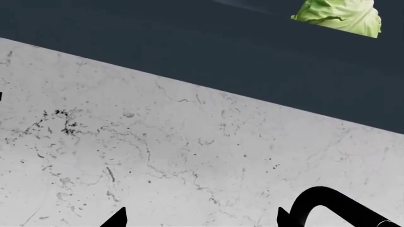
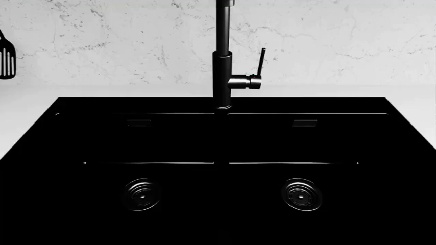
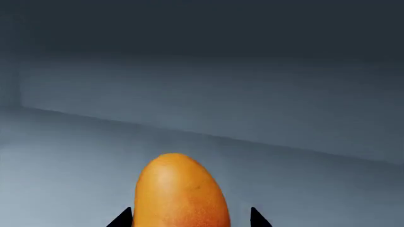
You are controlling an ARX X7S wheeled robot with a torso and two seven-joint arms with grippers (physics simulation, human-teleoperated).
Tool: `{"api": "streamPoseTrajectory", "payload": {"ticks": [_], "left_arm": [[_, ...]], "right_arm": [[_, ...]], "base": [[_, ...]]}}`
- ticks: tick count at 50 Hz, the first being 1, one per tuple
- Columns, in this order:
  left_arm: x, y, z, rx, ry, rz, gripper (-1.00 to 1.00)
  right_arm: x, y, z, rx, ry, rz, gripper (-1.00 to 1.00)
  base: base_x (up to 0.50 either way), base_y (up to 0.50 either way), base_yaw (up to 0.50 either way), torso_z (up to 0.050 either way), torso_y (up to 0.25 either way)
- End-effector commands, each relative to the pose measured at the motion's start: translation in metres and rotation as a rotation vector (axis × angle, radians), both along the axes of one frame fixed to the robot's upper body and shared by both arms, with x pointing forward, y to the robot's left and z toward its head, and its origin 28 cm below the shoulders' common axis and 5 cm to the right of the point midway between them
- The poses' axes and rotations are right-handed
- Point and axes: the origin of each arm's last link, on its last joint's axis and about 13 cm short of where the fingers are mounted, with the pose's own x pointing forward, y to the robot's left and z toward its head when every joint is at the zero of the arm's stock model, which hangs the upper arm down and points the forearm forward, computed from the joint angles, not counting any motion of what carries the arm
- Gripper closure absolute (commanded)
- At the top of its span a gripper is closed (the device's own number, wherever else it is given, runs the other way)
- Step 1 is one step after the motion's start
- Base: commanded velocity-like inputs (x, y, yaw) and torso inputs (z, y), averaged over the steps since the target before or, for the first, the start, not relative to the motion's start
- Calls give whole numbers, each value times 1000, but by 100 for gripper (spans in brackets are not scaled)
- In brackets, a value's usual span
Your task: Pick the brussel sprout, mango from the counter and place them in the cabinet. Then close the cabinet.
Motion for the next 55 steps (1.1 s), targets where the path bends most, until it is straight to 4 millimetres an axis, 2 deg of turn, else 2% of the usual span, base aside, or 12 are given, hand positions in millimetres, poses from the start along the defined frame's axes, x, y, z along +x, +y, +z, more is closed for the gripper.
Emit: {"api": "streamPoseTrajectory", "payload": {"ticks": [1, 9, 17, 24, 38, 55], "left_arm": [[1, -1, 1, -3, -2, -1, -100], [1, 0, -3, -5, 1, 3, -100], [1, 0, -4, -4, 2, 5, -100], [1, 0, -4, -5, 1, 8, -100], [1, 1, -4, -9, -2, 12, -100], [0, 1, -3, -12, -7, 11, -100]], "right_arm": [[-2, -1, -1, -16, 34, -11, -100], [-7, 3, 7, -50, -36, 4, -100], [-19, 11, 18, -68, -183, 97, -100], [-25, 20, 24, -82, -246, 157, -100], [-42, 25, 33, -201, -324, 146, -100], [-66, 29, 39, -310, -519, 392, -100]], "base": [[0, 0, 0, 0, 0], [0, 0, 0, 0, 0], [0, 0, 0, 0, 0], [0, 0, 0, 0, 0], [0, 0, 0, 0, 0], [0, 0, 0, 0, 0]]}}
